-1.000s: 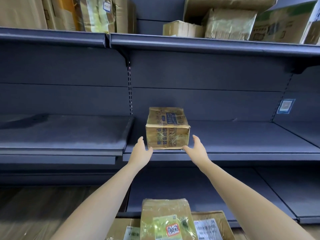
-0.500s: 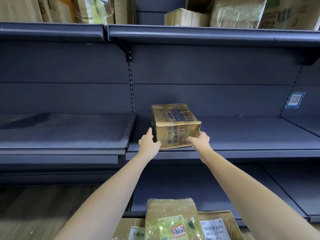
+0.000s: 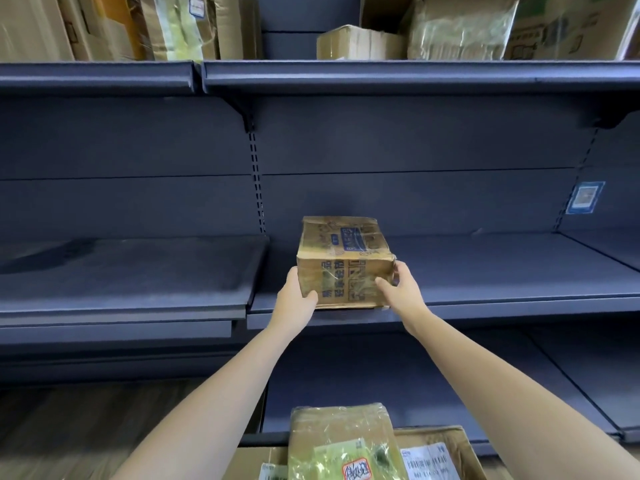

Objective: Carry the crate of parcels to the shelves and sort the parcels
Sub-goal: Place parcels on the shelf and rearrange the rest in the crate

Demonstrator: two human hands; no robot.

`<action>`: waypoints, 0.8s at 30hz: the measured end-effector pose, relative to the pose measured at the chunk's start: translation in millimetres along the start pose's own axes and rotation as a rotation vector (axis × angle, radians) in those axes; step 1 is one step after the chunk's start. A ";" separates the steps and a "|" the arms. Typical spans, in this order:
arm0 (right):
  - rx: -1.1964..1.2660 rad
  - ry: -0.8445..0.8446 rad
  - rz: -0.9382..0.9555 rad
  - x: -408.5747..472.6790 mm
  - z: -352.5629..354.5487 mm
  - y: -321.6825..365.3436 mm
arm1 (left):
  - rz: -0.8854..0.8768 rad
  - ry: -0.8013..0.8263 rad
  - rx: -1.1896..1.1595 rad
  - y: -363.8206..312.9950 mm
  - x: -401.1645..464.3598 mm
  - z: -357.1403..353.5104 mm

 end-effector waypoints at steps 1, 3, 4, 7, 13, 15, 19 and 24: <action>0.015 -0.007 0.017 -5.0 0.5 1.8 | -0.018 -0.012 -0.011 -2.2 -3.4 1.1; 0.054 -0.011 0.048 -13.8 1.5 4.1 | -0.061 -0.047 -0.030 -8.0 -11.3 4.3; 0.066 -0.010 0.061 -18.9 2.1 5.3 | -0.079 -0.068 -0.037 -10.6 -15.7 6.6; 0.103 -0.014 0.081 -35.6 5.4 10.5 | -0.116 -0.117 -0.040 -16.4 -30.1 16.7; 0.244 -0.040 0.096 -81.6 21.8 38.4 | -0.253 -0.137 -0.094 -43.5 -81.0 45.4; 0.296 -0.060 0.078 -100.9 31.1 49.0 | -0.274 -0.116 -0.133 -57.1 -104.8 54.8; 0.379 -0.061 -0.042 -147.6 51.1 59.4 | -0.351 -0.045 -0.069 -76.9 -160.8 73.3; 0.470 0.083 -0.313 -207.1 67.0 56.7 | -0.353 -0.010 0.167 -72.1 -213.9 96.0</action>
Point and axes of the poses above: each hand's wrist, its own x-axis towards the middle knuckle, its own z-axis out of the back of the hand, y = z × x, the point moved 4 cm from there along x, towards the middle knuckle, and after that the axes turned 2 degrees about z, right-handed, at the moved point
